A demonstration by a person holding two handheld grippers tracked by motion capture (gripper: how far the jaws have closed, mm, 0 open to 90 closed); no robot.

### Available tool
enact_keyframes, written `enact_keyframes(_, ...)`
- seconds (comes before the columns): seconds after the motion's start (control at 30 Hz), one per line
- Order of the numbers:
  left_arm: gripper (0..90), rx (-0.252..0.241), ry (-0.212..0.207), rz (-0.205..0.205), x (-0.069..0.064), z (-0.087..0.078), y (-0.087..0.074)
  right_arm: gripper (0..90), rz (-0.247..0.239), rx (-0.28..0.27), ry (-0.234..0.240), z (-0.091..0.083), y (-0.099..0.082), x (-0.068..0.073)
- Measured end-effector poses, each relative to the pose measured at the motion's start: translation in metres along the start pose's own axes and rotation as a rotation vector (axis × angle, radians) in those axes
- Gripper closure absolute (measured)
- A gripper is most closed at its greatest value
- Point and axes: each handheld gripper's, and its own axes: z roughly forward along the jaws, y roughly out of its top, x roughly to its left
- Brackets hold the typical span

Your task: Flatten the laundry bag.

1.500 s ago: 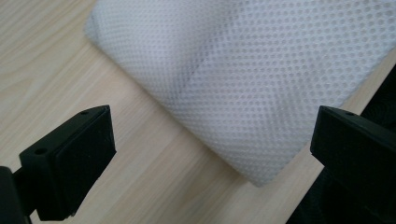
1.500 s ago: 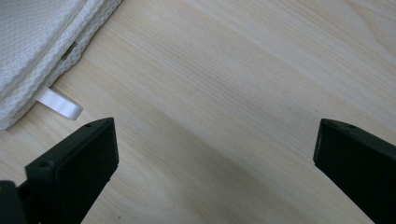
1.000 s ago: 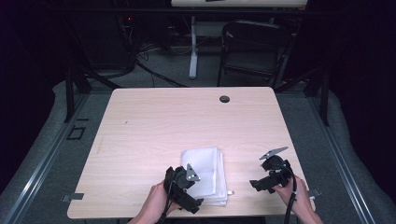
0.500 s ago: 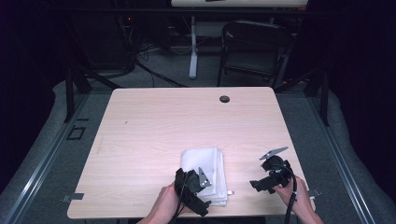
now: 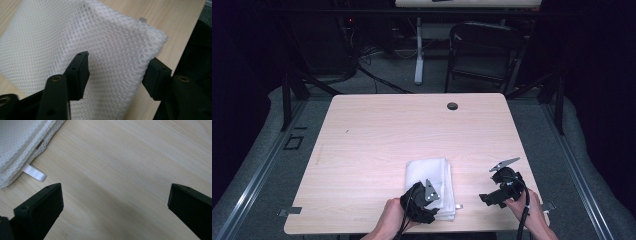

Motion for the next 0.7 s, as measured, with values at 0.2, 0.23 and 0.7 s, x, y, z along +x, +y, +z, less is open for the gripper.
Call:
enact_keyframes(0.2, 73.1, -0.026, -0.012, 0.018, 0.0, -0.003, -0.002, 0.2, -0.019, 0.019, 0.02, -0.002, 0.002, 0.002)
enact_keyframes(0.23, 77.3, -0.039, -0.013, 0.022, 0.0, -0.004, -0.002, 0.3, -0.021, 0.017, 0.022, -0.002, 0.002, 0.003)
enact_keyframes(0.7, 87.0, -0.129, -0.021, -0.035, 0.008, -0.022, -0.009, 38.2, -0.032, -0.004, 0.045, -0.005, 0.007, 0.015)
